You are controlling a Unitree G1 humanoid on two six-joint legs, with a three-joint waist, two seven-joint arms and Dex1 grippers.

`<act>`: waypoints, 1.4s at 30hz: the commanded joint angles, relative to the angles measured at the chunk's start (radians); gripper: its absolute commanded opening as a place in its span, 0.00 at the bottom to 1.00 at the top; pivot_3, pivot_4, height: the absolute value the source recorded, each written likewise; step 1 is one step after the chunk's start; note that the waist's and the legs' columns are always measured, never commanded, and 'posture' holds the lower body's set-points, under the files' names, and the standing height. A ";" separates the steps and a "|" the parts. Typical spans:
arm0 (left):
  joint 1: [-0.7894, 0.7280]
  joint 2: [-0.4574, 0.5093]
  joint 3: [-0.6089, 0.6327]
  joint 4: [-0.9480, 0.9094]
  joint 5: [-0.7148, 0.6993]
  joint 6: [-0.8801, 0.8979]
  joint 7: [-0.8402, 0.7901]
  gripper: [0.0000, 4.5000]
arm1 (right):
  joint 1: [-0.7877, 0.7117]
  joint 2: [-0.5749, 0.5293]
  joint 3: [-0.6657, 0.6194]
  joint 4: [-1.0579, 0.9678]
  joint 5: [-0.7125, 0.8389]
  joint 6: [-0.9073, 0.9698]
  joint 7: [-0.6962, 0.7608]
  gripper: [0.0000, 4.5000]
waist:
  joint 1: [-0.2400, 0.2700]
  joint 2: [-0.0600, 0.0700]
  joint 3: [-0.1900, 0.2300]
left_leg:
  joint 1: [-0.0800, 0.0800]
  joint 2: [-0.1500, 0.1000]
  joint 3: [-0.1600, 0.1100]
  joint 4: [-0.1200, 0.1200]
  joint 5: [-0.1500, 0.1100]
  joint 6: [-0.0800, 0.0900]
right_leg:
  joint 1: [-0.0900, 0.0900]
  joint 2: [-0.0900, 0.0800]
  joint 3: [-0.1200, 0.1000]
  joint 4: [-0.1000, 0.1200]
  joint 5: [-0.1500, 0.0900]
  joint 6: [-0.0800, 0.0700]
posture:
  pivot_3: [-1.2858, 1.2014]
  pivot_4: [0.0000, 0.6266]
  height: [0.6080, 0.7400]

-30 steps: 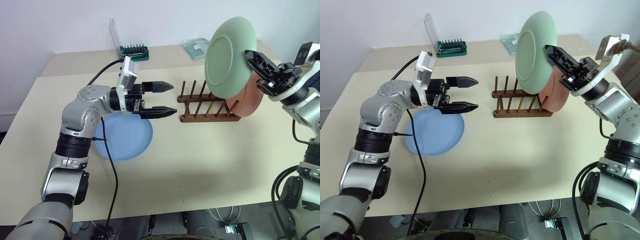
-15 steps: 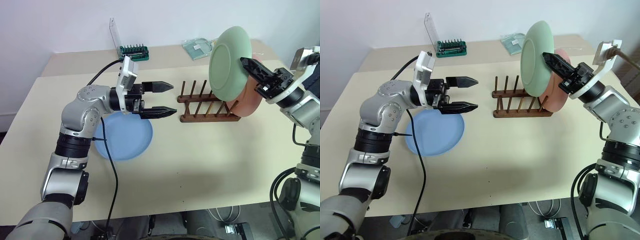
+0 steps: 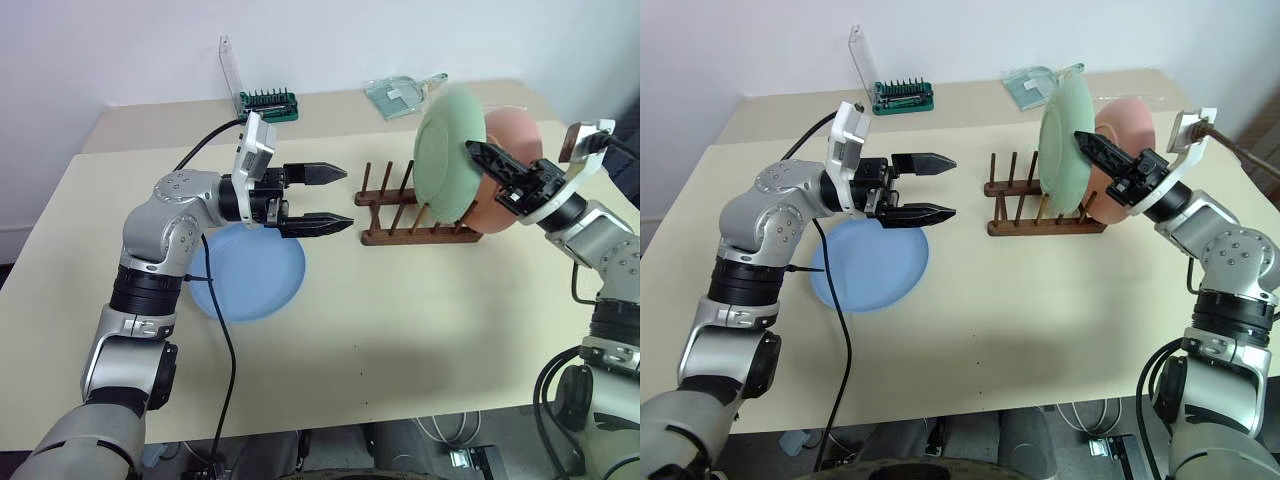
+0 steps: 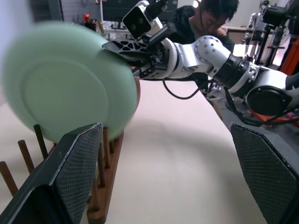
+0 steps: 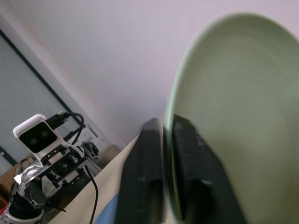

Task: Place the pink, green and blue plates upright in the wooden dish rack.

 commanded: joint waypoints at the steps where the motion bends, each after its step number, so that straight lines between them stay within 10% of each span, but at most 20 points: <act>1: -0.010 0.010 0.021 -0.026 -0.011 -0.004 0.004 1.00 | -0.039 -0.005 -0.019 -0.006 -0.011 -0.033 0.012 0.54 | 0.000 0.000 0.000 | 0.000 0.000 0.000 0.000 0.000 0.000 | 0.000 0.000 0.000 0.000 0.000 0.000 | 0.52 0.24 1.00; 5: -0.006 0.010 0.021 -0.030 -0.013 -0.004 0.004 1.00 | -0.045 -0.012 -0.015 -0.032 -0.037 -0.057 0.021 0.99 | 0.000 0.000 0.000 | 0.000 0.000 0.000 0.000 0.000 0.000 | 0.000 0.000 0.000 0.000 0.000 0.000 | 0.52 0.24 1.00; 25: -0.004 0.030 0.016 -0.005 0.007 -0.008 -0.006 1.00 | -0.058 -0.031 -0.086 -0.221 -0.032 -0.213 0.073 1.00 | 0.001 0.000 0.000 | 0.000 0.000 0.000 0.000 0.000 0.000 | 0.000 0.000 0.000 0.000 0.000 0.000 | 0.52 0.24 1.00; 42: -0.078 0.523 -0.073 0.384 0.335 0.131 -0.061 1.00 | 0.222 -0.103 0.181 -0.567 -0.083 -0.199 0.296 1.00 | -0.018 -0.003 0.002 | 0.000 0.002 0.001 -0.001 0.000 0.000 | -0.001 0.002 0.000 0.000 0.000 0.000 | 0.52 0.24 1.00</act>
